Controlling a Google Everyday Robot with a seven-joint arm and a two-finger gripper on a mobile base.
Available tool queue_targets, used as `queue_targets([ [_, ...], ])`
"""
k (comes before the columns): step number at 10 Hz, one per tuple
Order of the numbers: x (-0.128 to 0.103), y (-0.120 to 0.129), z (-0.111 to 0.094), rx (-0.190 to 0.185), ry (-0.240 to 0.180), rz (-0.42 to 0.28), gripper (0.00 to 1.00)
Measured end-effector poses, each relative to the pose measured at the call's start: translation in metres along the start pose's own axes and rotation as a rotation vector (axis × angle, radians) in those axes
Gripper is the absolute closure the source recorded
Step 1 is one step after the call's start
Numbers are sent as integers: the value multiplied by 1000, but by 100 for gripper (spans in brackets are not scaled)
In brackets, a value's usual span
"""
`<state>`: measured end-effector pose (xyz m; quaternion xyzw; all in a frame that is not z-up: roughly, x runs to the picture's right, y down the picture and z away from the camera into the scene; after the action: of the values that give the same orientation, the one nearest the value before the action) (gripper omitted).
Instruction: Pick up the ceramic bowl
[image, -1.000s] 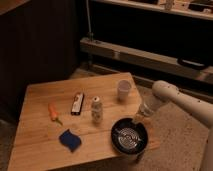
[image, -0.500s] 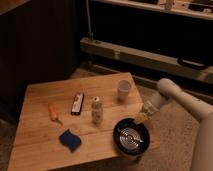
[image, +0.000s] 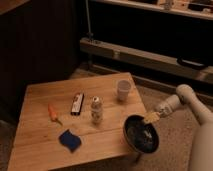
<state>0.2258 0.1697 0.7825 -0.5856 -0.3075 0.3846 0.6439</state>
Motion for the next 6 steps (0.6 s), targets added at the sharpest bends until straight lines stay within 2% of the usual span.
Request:
queue_targets([
  [3, -7, 27, -17, 34, -4, -33, 100],
  [6, -22, 53, -29, 81, 23, -56, 100],
])
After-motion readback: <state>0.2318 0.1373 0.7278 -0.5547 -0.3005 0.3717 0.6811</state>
